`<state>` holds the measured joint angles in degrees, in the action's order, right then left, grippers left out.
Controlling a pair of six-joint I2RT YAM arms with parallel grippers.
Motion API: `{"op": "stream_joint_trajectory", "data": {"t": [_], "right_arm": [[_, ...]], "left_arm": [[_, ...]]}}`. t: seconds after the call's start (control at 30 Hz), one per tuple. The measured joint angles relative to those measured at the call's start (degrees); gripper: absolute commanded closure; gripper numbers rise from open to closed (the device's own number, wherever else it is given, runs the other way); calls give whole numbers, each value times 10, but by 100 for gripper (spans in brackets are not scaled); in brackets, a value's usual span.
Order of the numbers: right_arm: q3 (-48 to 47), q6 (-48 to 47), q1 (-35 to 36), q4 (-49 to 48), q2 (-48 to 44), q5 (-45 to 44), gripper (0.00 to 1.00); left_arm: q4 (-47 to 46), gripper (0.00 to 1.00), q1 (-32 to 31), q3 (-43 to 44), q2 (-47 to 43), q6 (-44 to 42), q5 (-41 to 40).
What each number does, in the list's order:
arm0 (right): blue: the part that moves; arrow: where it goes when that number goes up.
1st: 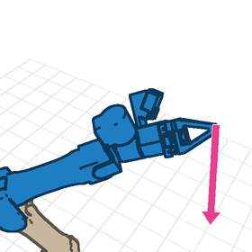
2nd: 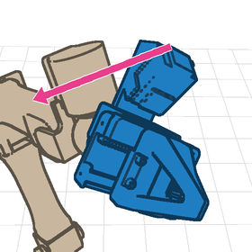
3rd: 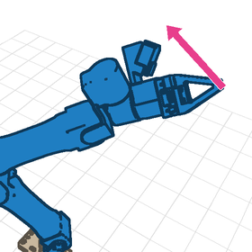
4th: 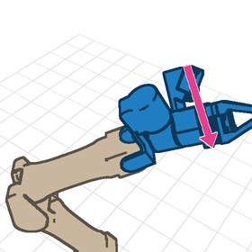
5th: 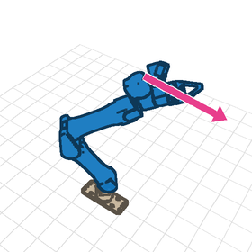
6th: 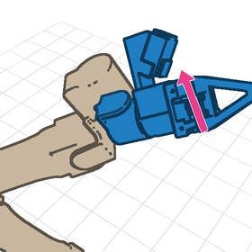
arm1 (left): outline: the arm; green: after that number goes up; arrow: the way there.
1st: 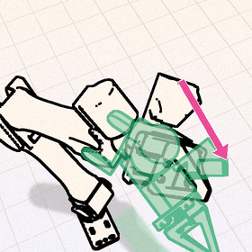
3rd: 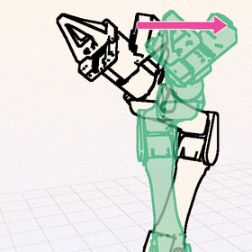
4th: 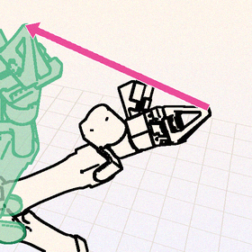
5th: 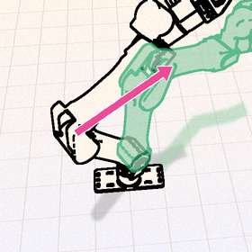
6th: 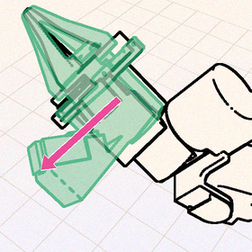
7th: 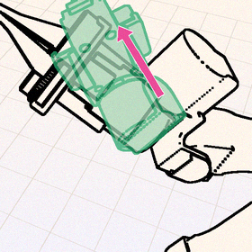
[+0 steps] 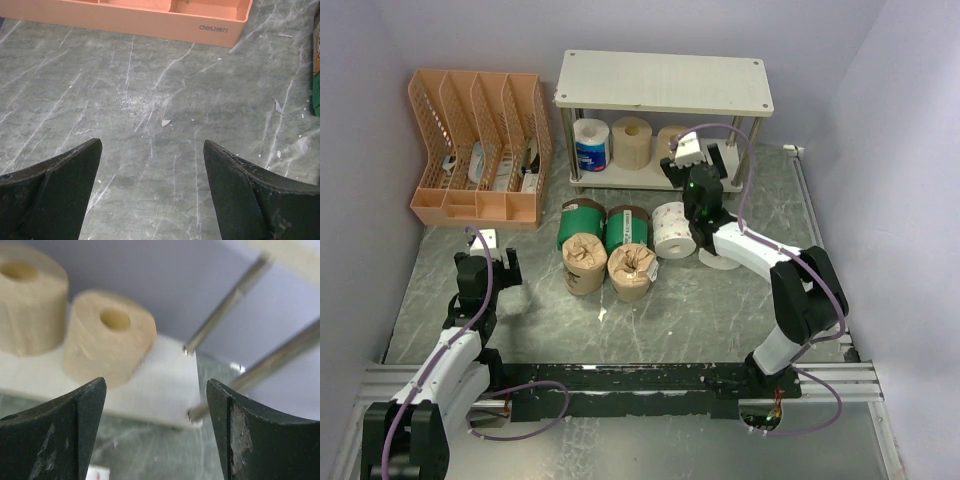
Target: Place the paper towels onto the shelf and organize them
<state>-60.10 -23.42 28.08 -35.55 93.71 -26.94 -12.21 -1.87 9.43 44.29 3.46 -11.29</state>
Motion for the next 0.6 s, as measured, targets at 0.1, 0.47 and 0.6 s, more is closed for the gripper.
{"op": "stream_joint_trajectory", "data": {"t": [0.1, 0.47, 0.6], "right_arm": [[60, 33, 1, 14, -18, -38, 19], [148, 165, 23, 233, -251, 161, 21], [148, 175, 60, 292, -303, 246, 21]], "left_arm": [[0, 6, -1, 0, 0, 0, 0], [0, 6, -2, 0, 0, 0, 0], [0, 6, -1, 0, 0, 0, 0]]}}
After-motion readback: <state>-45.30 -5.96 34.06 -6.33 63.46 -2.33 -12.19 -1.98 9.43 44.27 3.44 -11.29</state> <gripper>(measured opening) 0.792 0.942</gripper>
